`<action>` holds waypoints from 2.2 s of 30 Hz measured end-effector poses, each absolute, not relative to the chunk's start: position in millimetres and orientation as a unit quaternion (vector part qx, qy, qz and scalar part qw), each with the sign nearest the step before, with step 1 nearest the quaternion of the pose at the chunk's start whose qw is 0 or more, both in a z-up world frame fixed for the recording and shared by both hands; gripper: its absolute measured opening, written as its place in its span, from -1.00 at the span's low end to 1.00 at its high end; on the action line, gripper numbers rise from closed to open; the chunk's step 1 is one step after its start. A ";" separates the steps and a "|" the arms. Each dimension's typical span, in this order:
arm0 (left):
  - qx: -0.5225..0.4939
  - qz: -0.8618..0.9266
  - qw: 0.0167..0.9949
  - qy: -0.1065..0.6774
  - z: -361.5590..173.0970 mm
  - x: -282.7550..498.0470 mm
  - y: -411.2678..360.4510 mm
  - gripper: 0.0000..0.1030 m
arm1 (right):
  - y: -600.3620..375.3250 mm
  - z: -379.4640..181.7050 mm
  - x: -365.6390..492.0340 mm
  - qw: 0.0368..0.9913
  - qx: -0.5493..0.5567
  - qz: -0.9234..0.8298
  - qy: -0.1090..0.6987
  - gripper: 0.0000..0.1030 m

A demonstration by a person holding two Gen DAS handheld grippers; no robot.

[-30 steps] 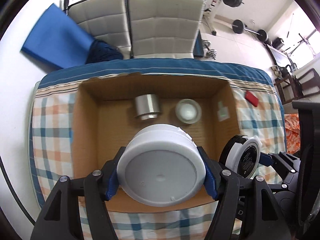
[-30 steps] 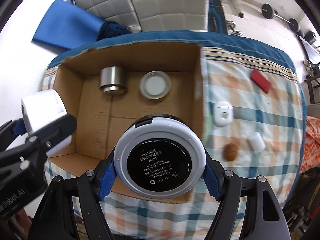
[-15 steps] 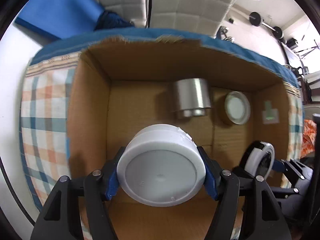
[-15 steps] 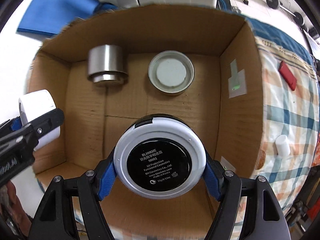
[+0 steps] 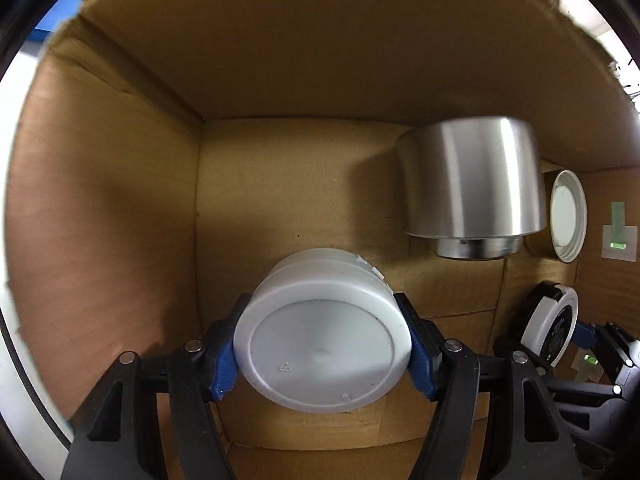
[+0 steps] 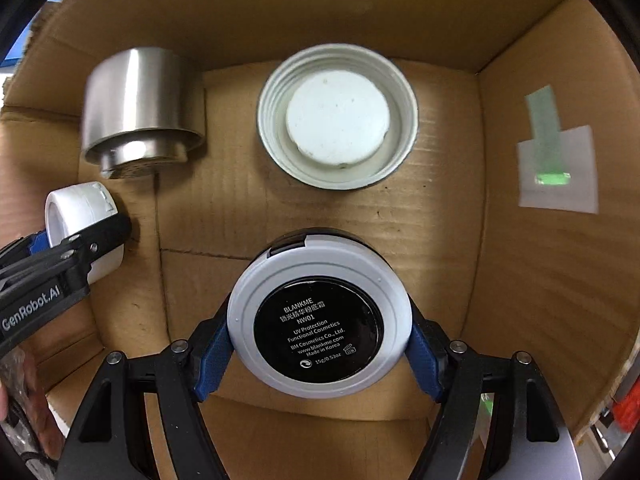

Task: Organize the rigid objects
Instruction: 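Lower both items into the box and open both tools, then withdraw both tools from the box toward the remaining items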

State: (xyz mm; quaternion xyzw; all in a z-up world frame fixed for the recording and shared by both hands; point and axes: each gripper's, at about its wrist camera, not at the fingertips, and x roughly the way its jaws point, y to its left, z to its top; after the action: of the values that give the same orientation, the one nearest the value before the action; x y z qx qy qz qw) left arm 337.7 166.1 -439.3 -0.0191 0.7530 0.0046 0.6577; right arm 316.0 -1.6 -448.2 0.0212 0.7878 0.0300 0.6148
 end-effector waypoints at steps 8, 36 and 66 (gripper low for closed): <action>-0.031 0.011 0.634 0.772 -442.2 338.7 167.5 0.33 | -3.7 -450.6 323.9 0.616 0.017 0.031 0.787 0.51; -0.052 0.006 0.725 0.687 -268.4 270.8 151.4 1.00 | 11.4 -314.9 278.6 0.694 -0.007 0.040 0.719 1.00; -0.013 -0.041 0.791 0.610 -182.6 236.8 33.6 1.00 | -128.7 -192.7 216.5 0.741 0.075 0.041 0.666 1.00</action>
State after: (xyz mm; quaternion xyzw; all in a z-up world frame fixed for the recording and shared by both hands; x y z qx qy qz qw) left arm 236.8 33.6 -182.6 -0.0135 0.6102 -0.0411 0.7911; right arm 216.5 -128.7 -192.7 0.0751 0.6656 0.0412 0.7413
